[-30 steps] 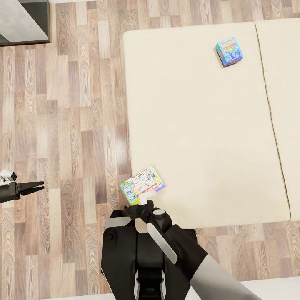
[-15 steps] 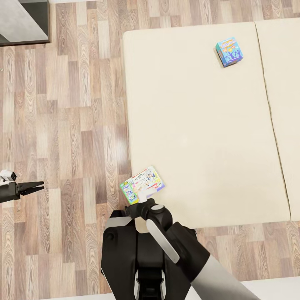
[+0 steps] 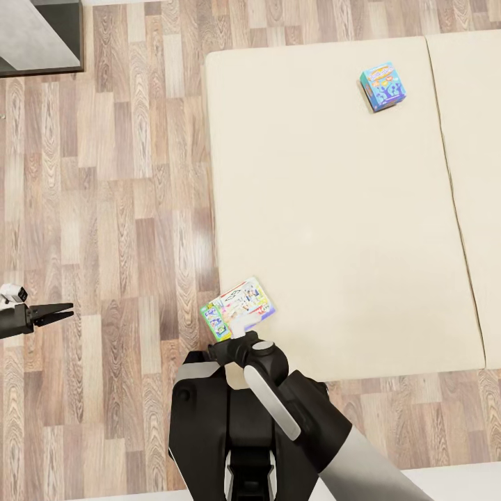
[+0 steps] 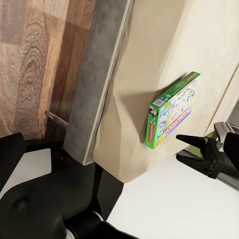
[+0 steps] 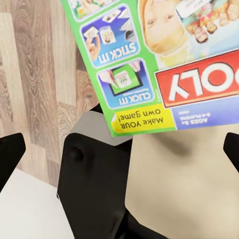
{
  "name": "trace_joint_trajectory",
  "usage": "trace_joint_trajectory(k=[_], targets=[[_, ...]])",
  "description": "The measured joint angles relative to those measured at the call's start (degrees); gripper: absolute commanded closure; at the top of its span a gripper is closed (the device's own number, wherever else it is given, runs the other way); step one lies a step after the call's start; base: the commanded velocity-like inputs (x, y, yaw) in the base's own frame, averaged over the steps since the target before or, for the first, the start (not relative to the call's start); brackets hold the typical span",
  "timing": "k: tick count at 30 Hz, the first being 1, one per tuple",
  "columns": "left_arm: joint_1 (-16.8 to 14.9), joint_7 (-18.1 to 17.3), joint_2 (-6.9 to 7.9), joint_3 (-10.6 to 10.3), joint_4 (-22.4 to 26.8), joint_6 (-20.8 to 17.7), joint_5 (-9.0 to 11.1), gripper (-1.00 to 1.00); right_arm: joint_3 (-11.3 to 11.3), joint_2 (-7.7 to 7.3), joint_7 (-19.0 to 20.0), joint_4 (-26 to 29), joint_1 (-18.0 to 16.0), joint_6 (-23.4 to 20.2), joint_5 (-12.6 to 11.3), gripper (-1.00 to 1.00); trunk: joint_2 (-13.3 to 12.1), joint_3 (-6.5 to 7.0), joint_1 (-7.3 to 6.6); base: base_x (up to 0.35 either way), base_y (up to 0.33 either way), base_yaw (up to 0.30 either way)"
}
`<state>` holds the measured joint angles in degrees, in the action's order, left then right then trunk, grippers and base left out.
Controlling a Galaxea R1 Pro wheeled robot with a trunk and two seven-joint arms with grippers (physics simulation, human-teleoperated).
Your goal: Put all the toys in the child's room - the three board games (two on the bed and one on the table), the two jigsaw puzzles on the table, and the tennis ball on the table - inside the toy box on the table in the child's room.
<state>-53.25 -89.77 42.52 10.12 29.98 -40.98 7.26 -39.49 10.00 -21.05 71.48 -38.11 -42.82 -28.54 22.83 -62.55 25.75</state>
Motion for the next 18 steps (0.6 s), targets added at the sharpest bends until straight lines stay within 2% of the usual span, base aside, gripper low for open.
trace_joint_trajectory(k=[18], targets=[[0.0,0.0,0.0,0.0,0.0,0.0,0.0,-1.0,0.0,0.0,0.3,0.0,0.0,-0.1,-0.4,-1.0,0.0,0.0,0.0,0.0,0.015,0.0]])
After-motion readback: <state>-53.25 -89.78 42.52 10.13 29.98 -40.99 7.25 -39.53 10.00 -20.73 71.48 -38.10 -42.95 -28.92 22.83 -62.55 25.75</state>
